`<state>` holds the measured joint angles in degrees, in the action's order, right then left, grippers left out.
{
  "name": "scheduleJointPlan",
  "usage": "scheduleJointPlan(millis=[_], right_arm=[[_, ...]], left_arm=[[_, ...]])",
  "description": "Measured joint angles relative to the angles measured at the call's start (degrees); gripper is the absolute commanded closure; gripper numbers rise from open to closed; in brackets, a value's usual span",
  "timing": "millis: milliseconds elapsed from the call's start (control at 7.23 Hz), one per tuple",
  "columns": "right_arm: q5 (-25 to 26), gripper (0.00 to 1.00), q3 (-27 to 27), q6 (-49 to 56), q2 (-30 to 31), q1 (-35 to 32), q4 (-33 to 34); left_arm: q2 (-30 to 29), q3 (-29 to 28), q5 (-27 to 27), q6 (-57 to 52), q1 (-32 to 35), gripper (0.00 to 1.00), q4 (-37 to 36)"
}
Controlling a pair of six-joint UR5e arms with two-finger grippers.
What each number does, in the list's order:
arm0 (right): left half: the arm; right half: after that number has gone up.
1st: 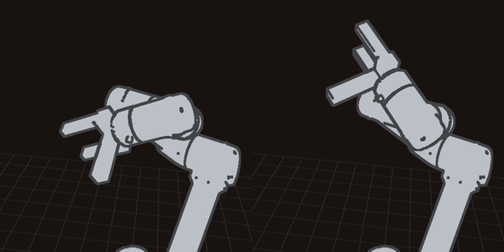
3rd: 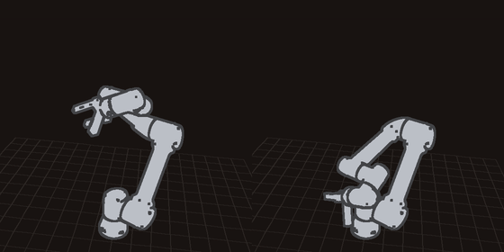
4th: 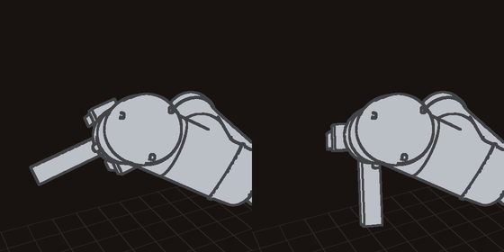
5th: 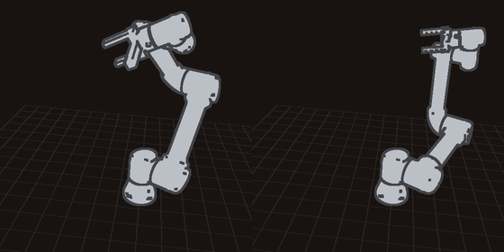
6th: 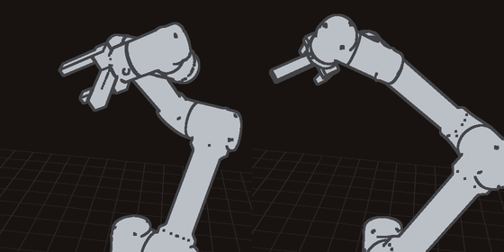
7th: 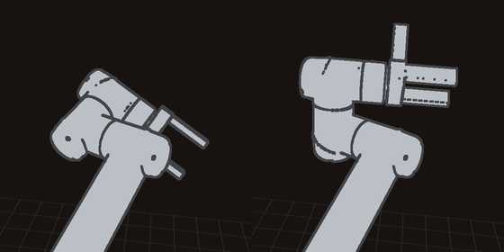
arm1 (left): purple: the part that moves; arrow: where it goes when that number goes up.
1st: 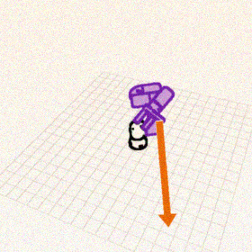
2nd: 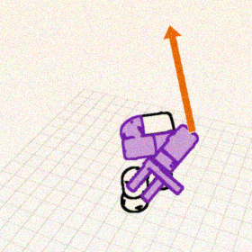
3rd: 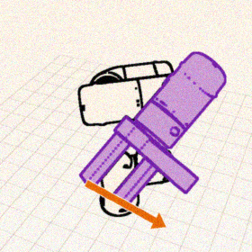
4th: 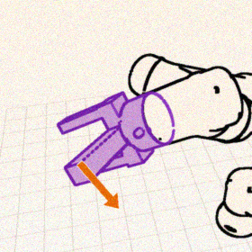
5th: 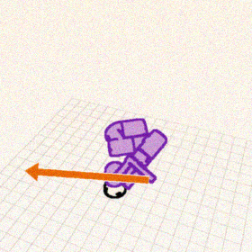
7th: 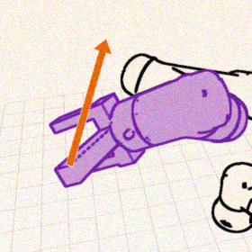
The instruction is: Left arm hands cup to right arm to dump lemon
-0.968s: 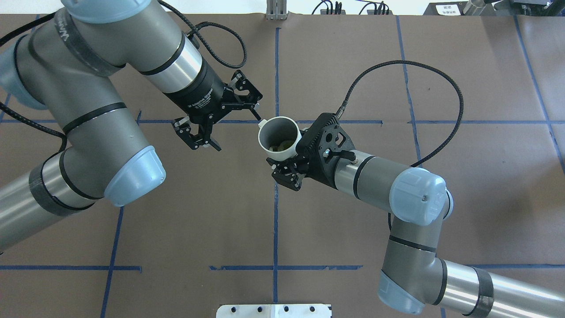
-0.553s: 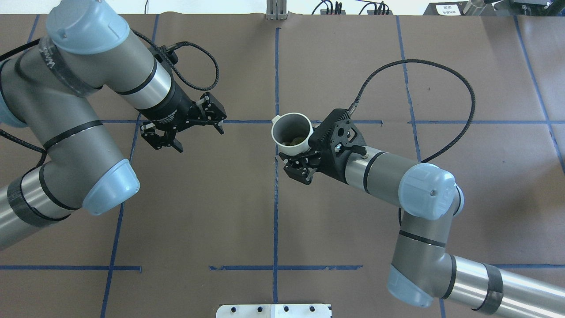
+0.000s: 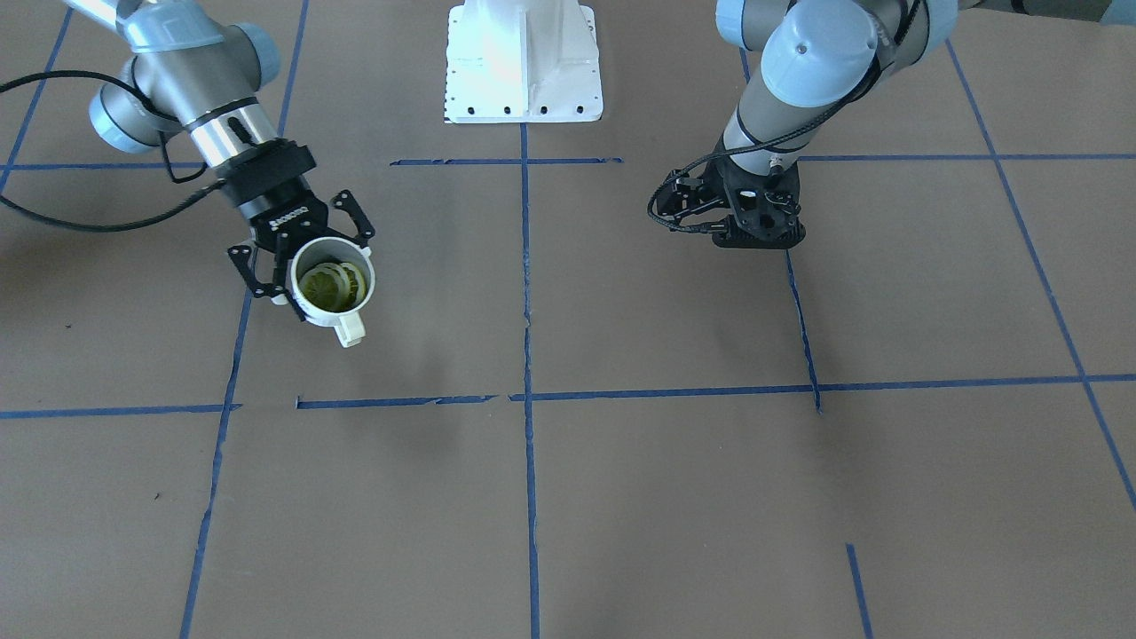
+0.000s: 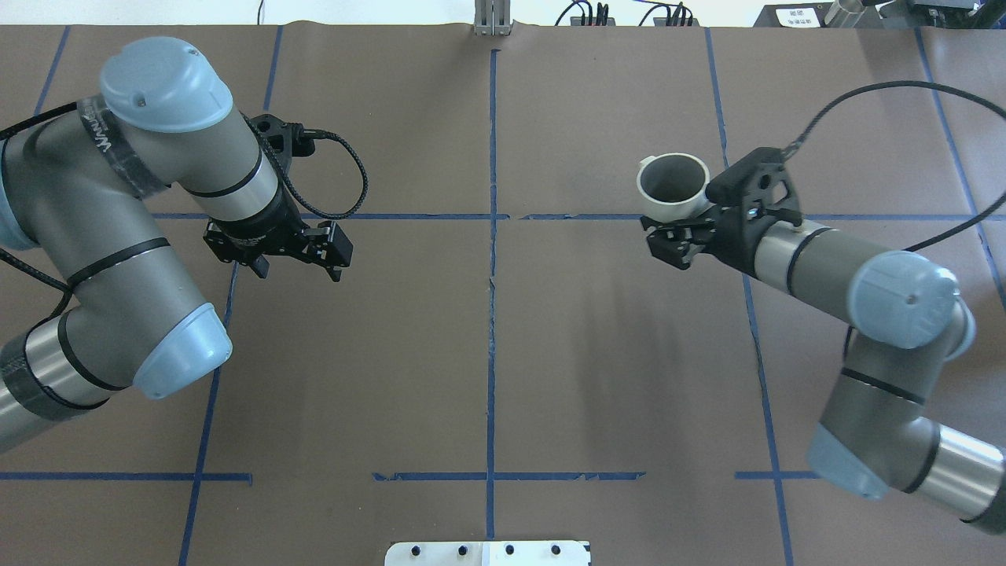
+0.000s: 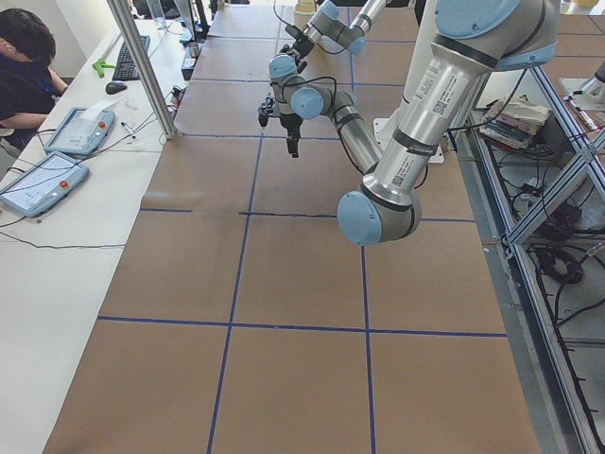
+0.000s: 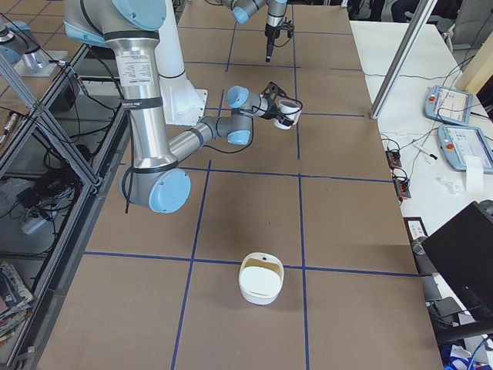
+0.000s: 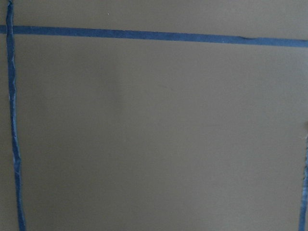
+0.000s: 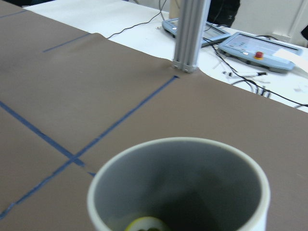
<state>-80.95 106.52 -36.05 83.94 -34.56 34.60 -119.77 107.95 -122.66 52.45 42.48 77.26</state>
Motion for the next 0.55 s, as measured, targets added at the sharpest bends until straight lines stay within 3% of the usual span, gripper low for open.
scheduleJointPlan(millis=[138, 277, 553], right_arm=[[0.0, 0.73, 4.7, -3.7, 7.1, -2.0, -1.4], [-0.1, 0.74, 7.2, -9.0, 14.2, -3.5, -7.0], [-0.1, 0.75, 1.7, -15.9, 24.2, -6.1, -27.1]], left_arm=[[0.0, -0.1, 1.9, -1.2, -0.2, 0.00, -0.5], [-0.1, -0.3, 2.7, -1.3, -0.4, 0.00, -0.6], [-0.5, -0.8, 3.0, 1.4, -0.7, 0.00, -0.3]])
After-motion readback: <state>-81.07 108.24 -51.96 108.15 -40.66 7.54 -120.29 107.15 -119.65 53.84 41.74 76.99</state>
